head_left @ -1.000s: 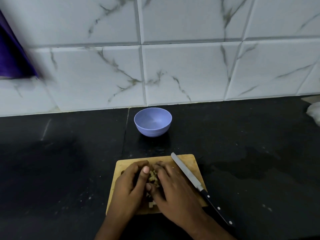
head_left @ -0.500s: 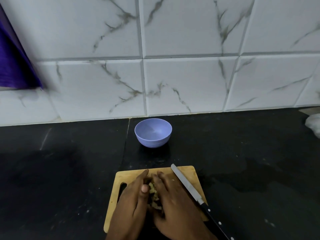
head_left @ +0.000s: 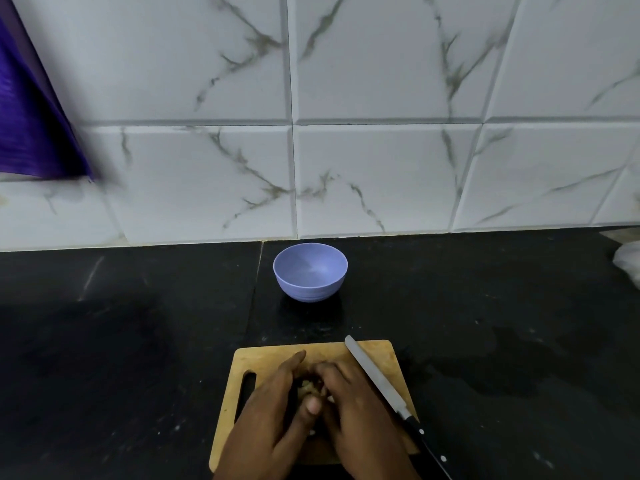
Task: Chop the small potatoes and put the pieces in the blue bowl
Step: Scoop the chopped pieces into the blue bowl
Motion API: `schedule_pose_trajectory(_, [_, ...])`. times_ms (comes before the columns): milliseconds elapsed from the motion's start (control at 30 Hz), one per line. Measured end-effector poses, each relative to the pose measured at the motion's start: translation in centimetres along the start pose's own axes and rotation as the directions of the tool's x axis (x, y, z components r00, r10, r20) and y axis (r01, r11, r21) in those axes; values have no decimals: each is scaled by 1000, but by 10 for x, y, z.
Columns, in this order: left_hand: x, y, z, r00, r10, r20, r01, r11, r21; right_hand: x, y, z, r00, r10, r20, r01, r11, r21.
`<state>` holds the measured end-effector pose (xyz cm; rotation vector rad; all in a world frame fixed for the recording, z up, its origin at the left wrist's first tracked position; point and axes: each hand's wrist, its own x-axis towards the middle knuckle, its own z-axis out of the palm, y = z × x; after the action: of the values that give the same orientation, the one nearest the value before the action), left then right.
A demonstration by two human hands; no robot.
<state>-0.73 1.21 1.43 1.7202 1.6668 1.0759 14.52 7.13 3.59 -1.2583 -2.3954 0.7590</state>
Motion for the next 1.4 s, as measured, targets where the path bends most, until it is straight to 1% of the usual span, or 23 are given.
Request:
schedule_pose_trajectory(67, [3,-2,-4,995,-13,100,12,1000,9,-2,0,0,1000,8,-9,-8,1000,1])
schedule_pose_trajectory(133, [6,-7,-9,982,-36,188,35,999,10,-6,0,4,998,13,-61,-12,1000,20])
schedule_pose_trajectory(200, [10,-9,-11,972,-50,228,42,998,39,-7,1,7,994,33,-102,-26,997,69])
schedule_pose_trajectory(367, [14,-8,-6,989,-30,143,18,997,82,-5,4,11,994,57,-96,-49,995,82])
schedule_pose_trajectory(467, [15,-6,-3,994,-26,108,8,987,161,-3,5,15,995,91,-39,-85,989,122])
schedule_pose_trajectory(567, [17,-12,1,999,-29,43,16,962,272,-2,5,12,994,105,-8,-104,992,70])
schedule_pose_trajectory(667, [16,-21,3,999,-50,-4,48,921,386,-6,-2,5,996,75,-38,-73,996,58])
schedule_pose_trajectory(733, [15,-25,4,998,-34,-44,49,915,401,-9,-4,2,995,69,-66,-65,996,63])
schedule_pose_trajectory(767, [16,-25,3,998,-40,-47,55,922,382,-10,-5,0,994,72,-82,-66,995,73])
schedule_pose_trajectory(833, [16,-19,-1,995,-97,5,89,931,355,-13,-4,-1,991,66,-118,-58,996,65])
schedule_pose_trajectory(900, [16,-8,-11,980,-173,101,130,931,341,-15,-5,-6,989,37,-144,-41,999,-30])
schedule_pose_trajectory(933, [17,-4,-15,968,-196,156,132,928,348,-17,-6,-11,990,29,-136,-41,996,-84])
schedule_pose_trajectory(1000, [21,5,-22,942,-238,236,126,904,408,-20,-9,-24,998,52,-40,-57,987,-153])
schedule_pose_trajectory(1100, [30,13,-22,909,-288,301,94,846,526,-21,-11,-38,978,139,154,-115,981,-156])
schedule_pose_trajectory(1200, [41,17,-18,889,-305,341,55,811,582,-14,-15,-36,940,191,281,-119,960,-254])
schedule_pose_trajectory(1267, [46,17,-19,886,-290,361,22,805,592,-8,-19,-31,932,211,295,-121,948,-296])
schedule_pose_trajectory(1333, [49,16,-23,887,-253,385,-21,813,582,-3,-21,-28,930,225,291,-137,946,-294])
schedule_pose_trajectory(1400, [51,16,-25,892,-208,400,-59,827,560,0,-22,-31,919,218,328,-124,950,-285])
